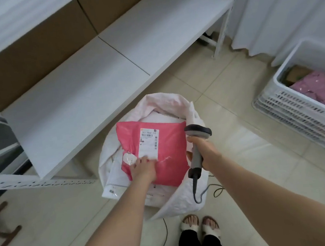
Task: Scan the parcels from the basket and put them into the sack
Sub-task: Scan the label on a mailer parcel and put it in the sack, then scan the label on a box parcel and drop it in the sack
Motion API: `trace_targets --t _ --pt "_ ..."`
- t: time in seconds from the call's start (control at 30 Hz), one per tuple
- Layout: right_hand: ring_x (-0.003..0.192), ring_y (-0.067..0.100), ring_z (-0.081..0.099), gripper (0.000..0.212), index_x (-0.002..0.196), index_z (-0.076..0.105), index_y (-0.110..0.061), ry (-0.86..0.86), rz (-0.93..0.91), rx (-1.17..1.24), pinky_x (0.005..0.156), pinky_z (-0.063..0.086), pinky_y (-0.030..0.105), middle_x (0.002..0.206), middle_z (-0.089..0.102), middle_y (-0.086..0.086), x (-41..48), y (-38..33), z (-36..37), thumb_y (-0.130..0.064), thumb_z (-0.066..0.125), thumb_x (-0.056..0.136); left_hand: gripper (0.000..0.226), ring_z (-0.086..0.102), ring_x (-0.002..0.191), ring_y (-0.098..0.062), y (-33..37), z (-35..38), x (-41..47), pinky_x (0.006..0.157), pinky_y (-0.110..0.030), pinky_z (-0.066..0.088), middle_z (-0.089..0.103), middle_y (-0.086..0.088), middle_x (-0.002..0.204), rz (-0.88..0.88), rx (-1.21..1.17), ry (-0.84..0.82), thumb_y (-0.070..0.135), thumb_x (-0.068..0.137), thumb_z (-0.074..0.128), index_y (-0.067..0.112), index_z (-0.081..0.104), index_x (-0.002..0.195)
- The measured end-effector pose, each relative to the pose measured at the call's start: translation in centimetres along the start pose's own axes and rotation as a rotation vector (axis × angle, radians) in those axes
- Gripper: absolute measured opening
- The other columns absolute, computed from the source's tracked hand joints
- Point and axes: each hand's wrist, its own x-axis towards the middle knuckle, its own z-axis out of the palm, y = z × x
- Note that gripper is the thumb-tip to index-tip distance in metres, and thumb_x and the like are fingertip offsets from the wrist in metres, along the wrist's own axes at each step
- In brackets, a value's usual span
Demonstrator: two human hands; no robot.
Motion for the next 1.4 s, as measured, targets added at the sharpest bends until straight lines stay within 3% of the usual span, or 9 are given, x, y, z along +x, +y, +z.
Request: trace_targets --t 0.07,0.13,0.3,0.5,0.63,0.8,0.97,1.13,1.4 --pt "0.064 0.023 0.058 0.016 0.085 0.055 -0.007 -0.016 0.014 -0.003 0.057 0.047 0.032 0.076 0.054 0.009 0.1 0.1 -0.1 -0.014 0.070 0.084 0.062 0.034 0.136 -0.034 0.6 0.6 0.5 0.109 -0.046 0.036 0.033 -0.010 0.151 0.016 0.036 -0.222 0.012 0.087 0.049 0.029 0.037 0.145" --pt "0.067 0.022 0.058 0.015 0.087 0.056 -0.007 -0.030 0.016 0.009 0.053 0.046 0.028 0.077 0.054 0.008 -0.2 -0.3 -0.5 -0.014 0.069 0.085 0.056 0.046 0.128 -0.032 1.2 0.2 0.3 0.104 -0.042 0.043 0.044 -0.012 0.144 0.018 0.021 -0.292 0.012 0.087 0.049 0.023 0.044 0.142" --pt "0.060 0.017 0.058 0.004 0.090 0.059 -0.012 -0.070 -0.042 0.090 0.045 0.045 0.021 0.075 0.057 0.007 -3.2 -3.3 -2.5 -0.013 0.062 0.090 0.041 0.055 0.116 -0.027 3.2 -5.1 -0.9 0.097 -0.035 0.046 0.056 -0.009 0.131 -0.022 -0.189 -0.125 0.011 0.090 0.045 0.014 0.054 0.131" --pt "0.059 0.016 0.059 0.009 0.096 0.058 -0.008 -0.039 -0.164 0.231 0.055 0.048 0.026 0.071 0.060 0.010 -9.2 -9.3 -6.6 -0.013 0.063 0.091 0.028 0.060 0.106 -0.026 11.1 -13.9 -3.8 0.085 -0.032 0.046 0.064 -0.007 0.117 0.178 -0.361 0.008 0.016 0.092 0.048 0.013 0.062 0.116" --pt "0.061 0.018 0.060 0.016 0.102 0.054 -0.007 0.011 -0.260 0.390 0.062 0.050 0.031 0.070 0.060 0.010 -12.7 -14.4 -11.1 -0.014 0.064 0.091 0.034 0.055 0.117 -0.026 19.0 -19.4 -5.9 0.094 -0.029 0.043 0.059 -0.011 0.128 0.287 -0.316 0.067 0.013 0.092 0.049 0.010 0.059 0.124" --pt "0.078 0.017 0.066 0.022 0.099 0.063 -0.017 0.109 -0.287 0.373 0.080 0.052 0.038 0.082 0.071 0.002 -15.2 -20.4 -18.5 -0.030 0.072 0.085 0.044 0.052 0.119 -0.027 29.4 -24.3 -8.6 0.101 -0.035 0.043 0.054 -0.009 0.134 0.372 -0.283 0.120 0.016 0.090 0.052 0.015 0.051 0.134" --pt "0.078 0.020 0.065 0.029 0.097 0.060 -0.013 0.055 -0.315 0.407 0.086 0.054 0.043 0.083 0.069 0.005 -15.9 -25.9 -27.2 -0.036 0.072 0.085 0.046 0.050 0.123 -0.027 40.1 -27.5 -10.8 0.104 -0.035 0.041 0.052 -0.010 0.136 0.429 -0.255 0.166 0.015 0.089 0.058 0.012 0.050 0.134" --pt "0.074 0.020 0.064 0.035 0.110 0.059 -0.010 -0.015 -0.329 0.477 0.069 0.053 0.038 0.082 0.065 0.007 -15.6 -30.8 -36.1 -0.035 0.070 0.088 0.045 0.047 0.127 -0.024 49.5 -29.4 -12.4 0.104 -0.031 0.038 0.051 -0.008 0.138 0.461 -0.224 0.214 0.015 0.091 0.056 0.011 0.051 0.135" --pt "0.073 0.020 0.062 0.030 0.099 0.058 -0.013 -0.010 -0.273 0.586 0.080 0.054 0.044 0.080 0.063 0.006 -9.2 -38.6 -45.6 -0.036 0.072 0.085 0.044 0.047 0.128 -0.024 62.0 -31.1 -9.8 0.105 -0.030 0.037 0.052 -0.008 0.139 0.487 -0.145 0.220 0.015 0.091 0.055 0.011 0.051 0.135"
